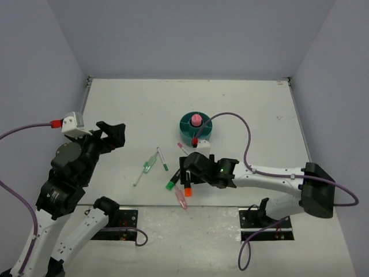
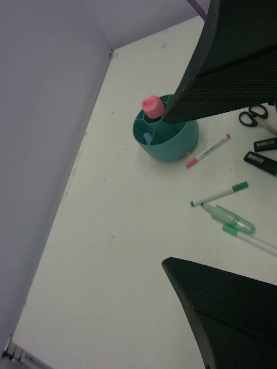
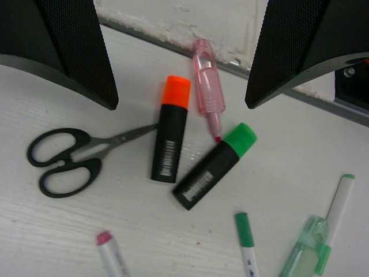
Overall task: Sort the stationery into containers
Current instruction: Pick up the pen from the corner of the board.
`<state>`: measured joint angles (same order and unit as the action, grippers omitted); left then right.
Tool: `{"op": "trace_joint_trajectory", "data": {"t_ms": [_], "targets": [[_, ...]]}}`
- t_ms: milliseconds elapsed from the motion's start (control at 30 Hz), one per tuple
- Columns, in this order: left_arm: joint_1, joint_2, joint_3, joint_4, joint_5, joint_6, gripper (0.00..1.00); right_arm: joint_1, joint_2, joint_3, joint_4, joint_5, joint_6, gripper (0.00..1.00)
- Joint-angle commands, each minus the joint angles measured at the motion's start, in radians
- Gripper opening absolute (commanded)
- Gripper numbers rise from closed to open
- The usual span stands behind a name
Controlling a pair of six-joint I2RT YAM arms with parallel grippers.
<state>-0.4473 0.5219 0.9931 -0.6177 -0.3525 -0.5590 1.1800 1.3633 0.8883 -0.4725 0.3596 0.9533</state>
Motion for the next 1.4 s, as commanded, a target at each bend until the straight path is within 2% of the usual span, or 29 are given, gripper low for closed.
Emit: {"op": "trace_joint_trajectory", "data": {"t_ms": [0, 100, 200, 367, 500, 833, 1067, 1367], "targets": [[0.004, -0.039, -0.028, -0.132, -0.133, 0.117, 1.00, 0.054, 0.110, 0.156, 0.050, 0.034, -0.008, 0.87], [0.001, -0.104, -0.098, -0.137, -0.213, 0.049, 1.00, 0.091, 0.220, 0.252, -0.002, -0.009, -0.049, 0.65], [0.002, -0.168, -0.162, -0.045, -0.189, 0.072, 1.00, 0.128, 0.266, 0.315, -0.090, 0.000, -0.064, 0.58], [0.001, -0.180, -0.176, -0.037, -0.163, 0.078, 1.00, 0.191, 0.306, 0.311, -0.181, -0.040, -0.079, 0.57], [0.002, -0.168, -0.182, -0.025, -0.138, 0.088, 1.00, 0.204, 0.310, 0.250, -0.153, -0.108, -0.060, 0.57], [0.001, -0.132, -0.183, -0.010, -0.093, 0.103, 1.00, 0.211, 0.290, 0.194, -0.153, -0.103, -0.039, 0.57], [0.002, -0.126, -0.185, -0.007, -0.084, 0.105, 1.00, 0.211, 0.357, 0.179, -0.105, -0.164, -0.042, 0.54], [0.002, -0.120, -0.186, -0.004, -0.075, 0.106, 1.00, 0.211, 0.398, 0.156, -0.090, -0.170, -0.022, 0.50]]}}
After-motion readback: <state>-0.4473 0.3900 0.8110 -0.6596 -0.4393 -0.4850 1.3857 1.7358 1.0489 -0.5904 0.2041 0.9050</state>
